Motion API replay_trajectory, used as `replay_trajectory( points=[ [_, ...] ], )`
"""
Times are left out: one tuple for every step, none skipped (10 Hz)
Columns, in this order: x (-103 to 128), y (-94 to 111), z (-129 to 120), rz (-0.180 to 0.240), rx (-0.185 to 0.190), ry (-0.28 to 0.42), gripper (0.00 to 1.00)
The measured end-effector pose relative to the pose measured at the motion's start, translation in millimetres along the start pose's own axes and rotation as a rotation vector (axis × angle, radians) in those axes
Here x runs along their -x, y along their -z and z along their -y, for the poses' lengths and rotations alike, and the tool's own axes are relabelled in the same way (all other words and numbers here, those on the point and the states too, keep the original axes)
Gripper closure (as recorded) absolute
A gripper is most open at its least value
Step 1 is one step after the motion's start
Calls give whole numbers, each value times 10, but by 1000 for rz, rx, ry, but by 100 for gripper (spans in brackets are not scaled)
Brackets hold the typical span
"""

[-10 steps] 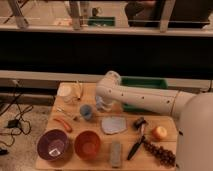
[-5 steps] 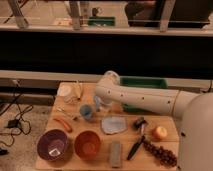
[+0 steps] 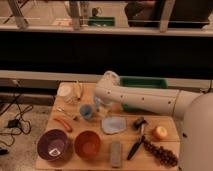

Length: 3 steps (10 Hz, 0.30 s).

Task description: Place sponge in metal cup

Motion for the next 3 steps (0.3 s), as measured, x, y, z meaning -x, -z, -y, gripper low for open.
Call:
replay_trajectory(
  points=[
    [9, 0, -5, 0, 0, 2, 26],
    [16, 0, -9, 0, 0, 3, 26],
    [14, 0, -8, 0, 0, 3, 26]
  ],
)
